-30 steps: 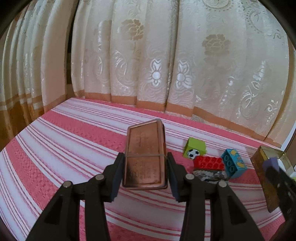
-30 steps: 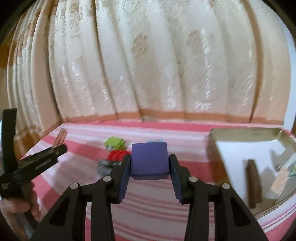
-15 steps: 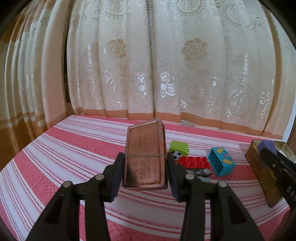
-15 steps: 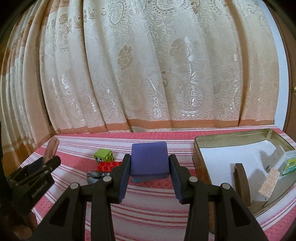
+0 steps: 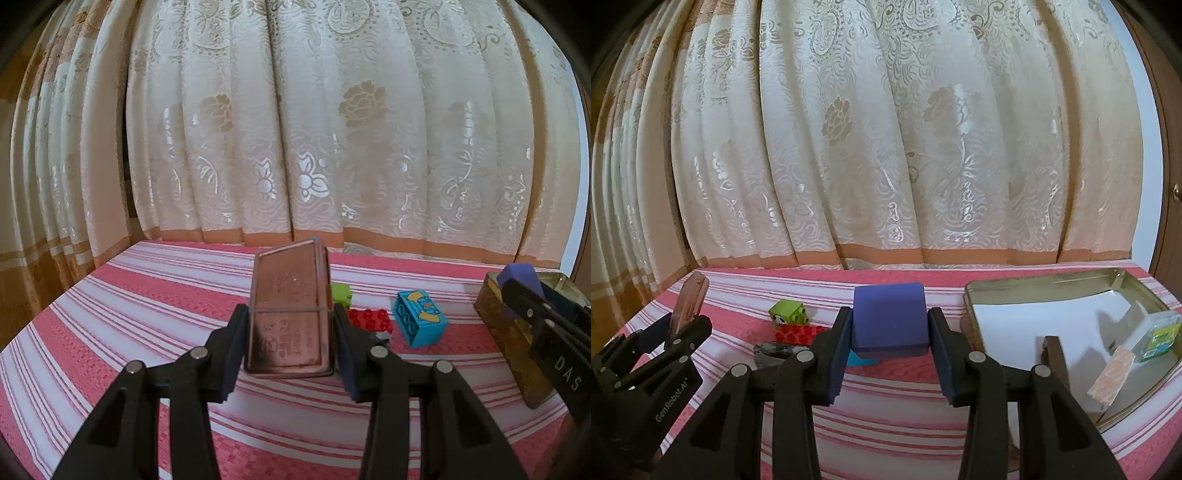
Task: Organize rigid objects
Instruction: 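Lift the copper tin with the left tool while the right tool grasps the purple cube, then carry the copper tin and purple cube over the gold tin tray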
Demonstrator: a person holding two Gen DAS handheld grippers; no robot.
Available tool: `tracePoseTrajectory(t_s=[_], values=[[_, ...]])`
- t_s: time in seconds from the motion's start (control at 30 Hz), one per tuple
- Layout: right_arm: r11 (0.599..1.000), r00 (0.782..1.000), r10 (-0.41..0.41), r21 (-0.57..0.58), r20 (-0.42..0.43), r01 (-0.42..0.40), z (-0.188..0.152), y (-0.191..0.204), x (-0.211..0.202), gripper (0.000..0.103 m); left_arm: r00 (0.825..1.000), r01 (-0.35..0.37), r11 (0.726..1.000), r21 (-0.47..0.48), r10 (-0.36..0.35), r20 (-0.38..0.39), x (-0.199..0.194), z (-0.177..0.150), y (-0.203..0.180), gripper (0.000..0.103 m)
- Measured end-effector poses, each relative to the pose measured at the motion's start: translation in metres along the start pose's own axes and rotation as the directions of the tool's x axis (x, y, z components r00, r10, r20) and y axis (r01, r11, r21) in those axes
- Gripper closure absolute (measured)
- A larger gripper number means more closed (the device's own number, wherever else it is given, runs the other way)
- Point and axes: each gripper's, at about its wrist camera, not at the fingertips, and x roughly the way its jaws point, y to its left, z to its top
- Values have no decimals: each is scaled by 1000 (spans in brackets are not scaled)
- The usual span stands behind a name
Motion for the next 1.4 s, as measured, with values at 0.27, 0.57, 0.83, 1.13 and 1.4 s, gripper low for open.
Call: tracePoseTrajectory(t_s=[0.27, 0.57, 0.83, 1.13, 1.4], values=[[1000, 1000, -10, 4, 0, 10, 0, -11, -2, 59, 1000, 2, 1000, 7, -2, 6, -4, -2, -10, 60], [1000, 1000, -17, -6, 14, 17, 1, -15, -6, 59, 1000, 11, 1000, 8, -11, 13, -8, -3, -20, 60], [999, 999, -33, 4, 19, 33, 1, -27, -10, 59, 1000, 24, 1000, 3, -24, 16, -11, -4, -31, 60], [998, 998, -54, 12, 20, 54, 3, -48, -13, 59, 999, 48, 999, 21, -49, 16, -14, -5, -56, 60], [996, 996, -87, 37, 30, 86, 5, -76, -18, 59, 997, 76, 996, 45, -77, 28, -21, -4, -81, 60]])
